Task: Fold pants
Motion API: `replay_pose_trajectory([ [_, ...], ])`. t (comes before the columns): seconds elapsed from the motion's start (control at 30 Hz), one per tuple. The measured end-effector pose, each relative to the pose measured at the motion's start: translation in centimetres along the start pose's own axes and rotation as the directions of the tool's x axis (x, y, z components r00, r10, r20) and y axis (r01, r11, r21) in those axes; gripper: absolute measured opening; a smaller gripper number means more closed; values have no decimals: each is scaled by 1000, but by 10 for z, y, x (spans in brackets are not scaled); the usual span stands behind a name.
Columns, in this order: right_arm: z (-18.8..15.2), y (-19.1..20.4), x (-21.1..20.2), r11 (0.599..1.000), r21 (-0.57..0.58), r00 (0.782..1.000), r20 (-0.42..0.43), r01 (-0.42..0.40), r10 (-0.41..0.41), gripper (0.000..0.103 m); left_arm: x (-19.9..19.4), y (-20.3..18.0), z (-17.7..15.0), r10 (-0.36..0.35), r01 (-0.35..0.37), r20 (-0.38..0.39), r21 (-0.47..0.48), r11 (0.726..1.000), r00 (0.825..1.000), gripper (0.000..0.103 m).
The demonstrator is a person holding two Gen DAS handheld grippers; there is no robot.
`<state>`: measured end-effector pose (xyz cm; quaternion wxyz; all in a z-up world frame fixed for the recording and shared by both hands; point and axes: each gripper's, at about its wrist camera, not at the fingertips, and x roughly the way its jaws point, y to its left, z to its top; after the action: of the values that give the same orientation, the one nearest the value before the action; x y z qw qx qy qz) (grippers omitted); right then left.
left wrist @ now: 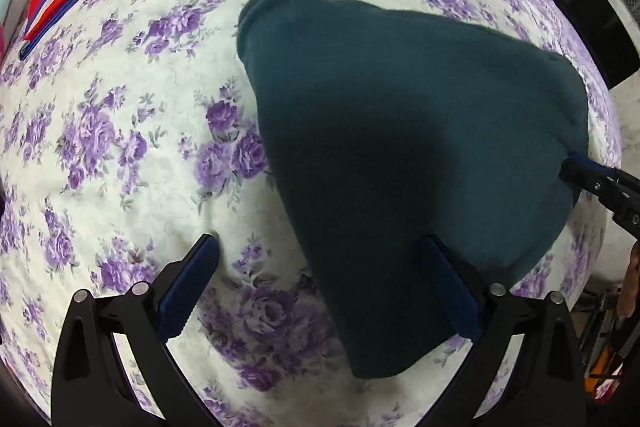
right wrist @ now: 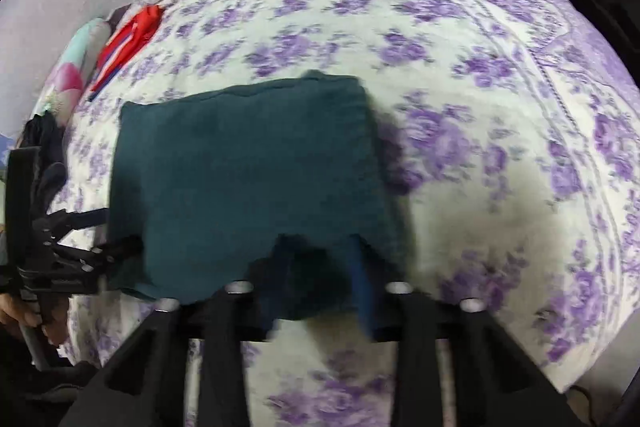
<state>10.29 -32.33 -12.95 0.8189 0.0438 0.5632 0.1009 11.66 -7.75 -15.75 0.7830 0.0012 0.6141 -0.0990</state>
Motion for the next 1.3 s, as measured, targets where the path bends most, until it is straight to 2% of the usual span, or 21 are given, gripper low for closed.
replay_pose_trajectory([
  [0.03,0,1,-4,1000,-1,1000,7,-19,19,29,-3,0,0,2,-2,1,4,1000,1000,99],
  [0.1,4,4,-17,998,-11,997,47,-61,61,48,-9,3,1,-5,5,12,1,1000,1000,98],
  [0.13,6,4,-23,998,-9,996,72,-60,60,52,-12,6,2,-12,12,21,-6,1000,1000,98],
  [0.2,17,-1,-33,999,8,992,123,-39,38,65,-18,13,9,-47,48,41,-39,998,998,98],
  [0.23,20,-2,-34,1000,12,991,133,-24,23,67,-20,17,12,-60,63,46,-59,996,997,98],
  [0.33,37,-9,-30,1000,23,989,148,-13,10,68,-19,27,22,-76,81,46,-122,989,996,98],
  [0.4,48,-5,-25,1000,15,987,160,-27,24,67,-19,29,25,-64,70,45,-137,988,997,98],
  [0.5,61,0,-10,1000,-12,990,141,11,-9,67,-16,31,32,-56,62,41,-150,987,998,97],
  [0.57,69,-2,5,998,-13,992,113,62,-61,66,-10,28,38,-29,33,30,-151,988,999,98],
  [0.63,74,-16,14,992,39,986,106,122,-126,66,1,30,45,27,-24,15,-160,987,1000,99],
  [0.67,75,-28,15,989,92,986,101,120,-129,69,4,31,45,49,-47,6,-166,985,999,99],
  [0.73,74,-35,14,989,129,991,99,73,-86,71,4,38,47,38,-41,-15,-211,977,999,99],
  [0.8,69,-31,8,995,98,993,116,8,-19,72,-3,39,47,23,-24,-9,-237,971,1000,98],
  [0.87,63,-33,5,993,94,992,109,-74,63,74,-11,39,45,-29,30,6,-239,970,1000,97],
  [0.93,55,-38,7,981,121,987,71,-150,142,78,-12,38,41,-126,119,-11,-255,960,992,97],
  [0.97,50,-38,9,979,125,987,54,-159,154,78,-11,36,41,-159,148,-24,-260,954,987,97],
  [1.03,41,-38,17,982,127,990,12,-138,138,78,-8,31,39,-183,169,-37,-240,956,982,97],
  [1.2,29,-37,27,974,165,987,-1,-156,159,80,6,9,33,-145,132,-84,-152,980,986,91],
  [1.27,27,-33,29,974,164,988,2,-155,157,78,6,6,33,-117,106,-82,-129,986,990,83],
  [1.3,27,-29,31,973,160,986,-1,-165,168,68,7,3,37,-104,94,-77,-125,988,992,70],
])
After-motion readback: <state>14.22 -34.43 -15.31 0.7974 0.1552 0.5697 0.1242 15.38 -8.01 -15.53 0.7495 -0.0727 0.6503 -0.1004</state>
